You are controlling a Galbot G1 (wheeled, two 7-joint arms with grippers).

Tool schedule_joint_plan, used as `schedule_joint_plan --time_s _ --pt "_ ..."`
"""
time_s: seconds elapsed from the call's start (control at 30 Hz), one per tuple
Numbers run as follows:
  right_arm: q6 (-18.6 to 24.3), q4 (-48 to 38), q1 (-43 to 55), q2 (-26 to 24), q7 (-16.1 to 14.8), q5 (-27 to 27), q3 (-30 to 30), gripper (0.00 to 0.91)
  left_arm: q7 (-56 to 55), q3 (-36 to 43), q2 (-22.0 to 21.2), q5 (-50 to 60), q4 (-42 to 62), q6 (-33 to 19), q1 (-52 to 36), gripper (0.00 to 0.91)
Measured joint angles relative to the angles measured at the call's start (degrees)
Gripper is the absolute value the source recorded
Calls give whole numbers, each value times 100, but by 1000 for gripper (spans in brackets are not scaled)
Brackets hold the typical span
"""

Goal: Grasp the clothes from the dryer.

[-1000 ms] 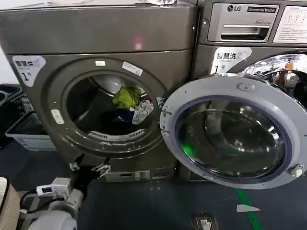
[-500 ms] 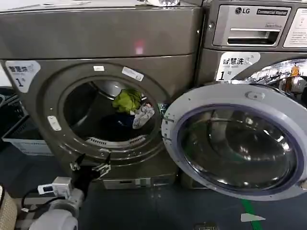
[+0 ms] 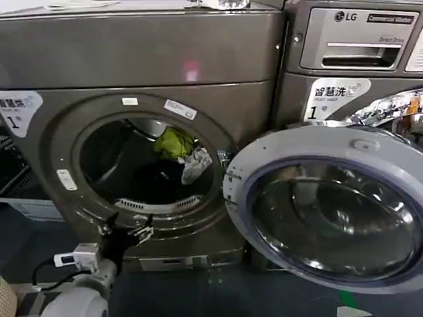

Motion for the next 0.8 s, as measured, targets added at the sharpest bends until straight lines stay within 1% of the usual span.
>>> schedule_joint_plan --time_s 0.8 --pt "-5 -27 -49 10 -4 17 27 907 8 0 25 -12 -63 0 -6 907"
